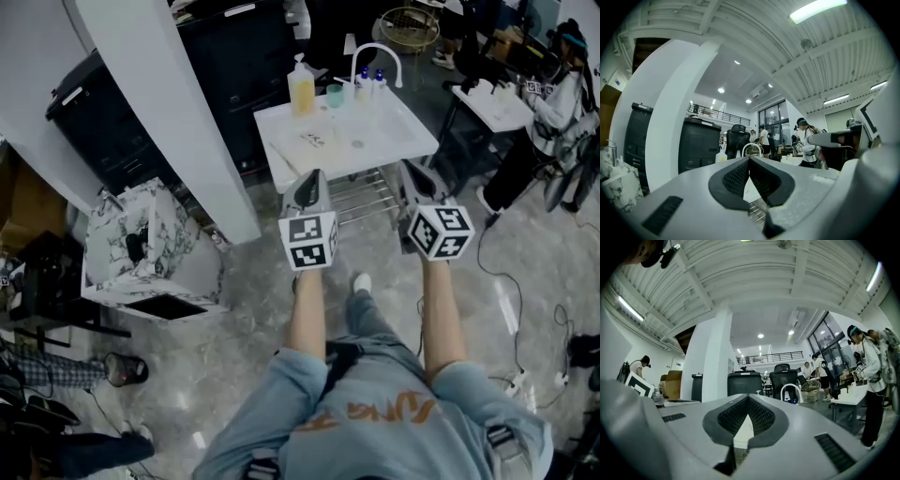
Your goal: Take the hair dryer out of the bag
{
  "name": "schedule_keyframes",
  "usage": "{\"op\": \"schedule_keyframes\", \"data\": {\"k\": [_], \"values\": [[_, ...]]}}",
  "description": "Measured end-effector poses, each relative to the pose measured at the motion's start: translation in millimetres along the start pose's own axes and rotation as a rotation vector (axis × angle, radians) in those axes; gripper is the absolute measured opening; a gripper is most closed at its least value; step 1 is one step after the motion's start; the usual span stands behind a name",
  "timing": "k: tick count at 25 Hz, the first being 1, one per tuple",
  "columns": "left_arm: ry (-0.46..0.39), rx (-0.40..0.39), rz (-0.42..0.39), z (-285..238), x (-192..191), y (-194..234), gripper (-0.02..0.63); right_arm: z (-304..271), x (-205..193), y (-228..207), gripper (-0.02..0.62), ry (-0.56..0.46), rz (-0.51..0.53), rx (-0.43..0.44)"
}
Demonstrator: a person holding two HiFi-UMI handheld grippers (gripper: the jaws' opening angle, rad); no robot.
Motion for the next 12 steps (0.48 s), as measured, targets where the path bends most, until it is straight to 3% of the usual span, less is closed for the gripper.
{"op": "schedule_keyframes", "data": {"k": [4, 12], "values": [[0.049, 0.011, 0.018, -36.9, -16.5, 15.8, 0.003, -38.3, -21.5, -14.8, 0.000, 0.045, -0.006, 0.023], [0.152, 0.001, 0.103, -140.9, -67.0, 37.1, 0.002, -120.9, -52.7, -94.2, 0.000, 0.151, -0.033, -0.062]]}}
Point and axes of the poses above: the fingertips, and each gripper's own axes: z backward along the fingers, y to its left, x out of its top, the point moved 10 cm from there along z, backward along the fingers, and after that the axes turned 10 degrees about -x, right-handed, at the moved point
